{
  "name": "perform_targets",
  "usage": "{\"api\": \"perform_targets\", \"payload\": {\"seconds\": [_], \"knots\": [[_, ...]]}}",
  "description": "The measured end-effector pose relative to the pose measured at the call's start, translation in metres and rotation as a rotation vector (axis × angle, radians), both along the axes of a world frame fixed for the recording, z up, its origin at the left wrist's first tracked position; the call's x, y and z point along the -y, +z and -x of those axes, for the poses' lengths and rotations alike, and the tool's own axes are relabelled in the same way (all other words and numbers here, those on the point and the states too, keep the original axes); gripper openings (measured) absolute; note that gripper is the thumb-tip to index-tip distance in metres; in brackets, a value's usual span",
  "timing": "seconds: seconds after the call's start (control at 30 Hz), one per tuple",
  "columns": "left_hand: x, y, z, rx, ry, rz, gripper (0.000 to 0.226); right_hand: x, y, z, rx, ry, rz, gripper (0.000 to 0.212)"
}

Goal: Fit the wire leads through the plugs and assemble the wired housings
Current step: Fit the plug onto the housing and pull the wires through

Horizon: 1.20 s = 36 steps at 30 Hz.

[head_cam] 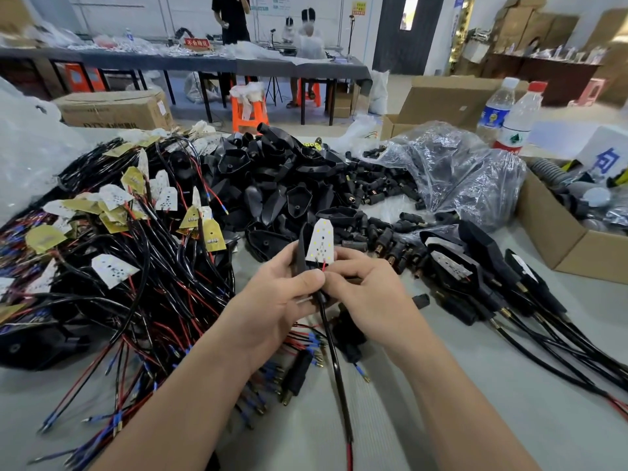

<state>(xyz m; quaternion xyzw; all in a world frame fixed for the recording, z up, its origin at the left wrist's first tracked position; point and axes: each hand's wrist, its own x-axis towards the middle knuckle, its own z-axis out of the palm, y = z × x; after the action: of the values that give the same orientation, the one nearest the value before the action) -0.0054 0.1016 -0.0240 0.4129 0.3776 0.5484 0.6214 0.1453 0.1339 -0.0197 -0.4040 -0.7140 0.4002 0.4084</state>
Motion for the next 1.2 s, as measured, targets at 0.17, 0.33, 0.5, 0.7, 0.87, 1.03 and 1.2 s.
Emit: {"api": "perform_targets", "payload": {"seconds": [0.17, 0.33, 0.5, 0.7, 0.87, 1.03, 1.2], "knots": [[-0.001, 0.001, -0.001, 0.145, -0.05, 0.098, 0.054, 0.002, 0.003, -0.005, 0.136, 0.035, 0.048, 0.016], [-0.006, -0.004, -0.003, 0.144, 0.136, 0.193, 0.03, 0.011, 0.006, 0.002, 0.177, 0.016, -0.008, 0.023], [-0.008, -0.001, -0.006, 0.183, 0.272, 0.156, 0.027, 0.019, 0.002, 0.012, -0.107, -0.165, -0.048, 0.033], [-0.007, 0.006, -0.009, 0.215, 0.354, 0.132, 0.021, 0.026, -0.003, 0.022, -0.222, -0.277, -0.041, 0.03], [-0.006, 0.008, -0.005, 0.195, 0.45, 0.136, 0.021, 0.027, 0.004, 0.018, -0.222, -0.406, -0.004, 0.048], [-0.007, 0.008, 0.002, 0.286, 0.465, 0.094, 0.025, 0.024, 0.003, 0.015, -0.051, -0.105, 0.231, 0.027], [-0.006, 0.006, 0.008, 0.189, 0.406, 0.03, 0.037, 0.022, 0.001, 0.013, -0.042, -0.043, 0.272, 0.032]]}}
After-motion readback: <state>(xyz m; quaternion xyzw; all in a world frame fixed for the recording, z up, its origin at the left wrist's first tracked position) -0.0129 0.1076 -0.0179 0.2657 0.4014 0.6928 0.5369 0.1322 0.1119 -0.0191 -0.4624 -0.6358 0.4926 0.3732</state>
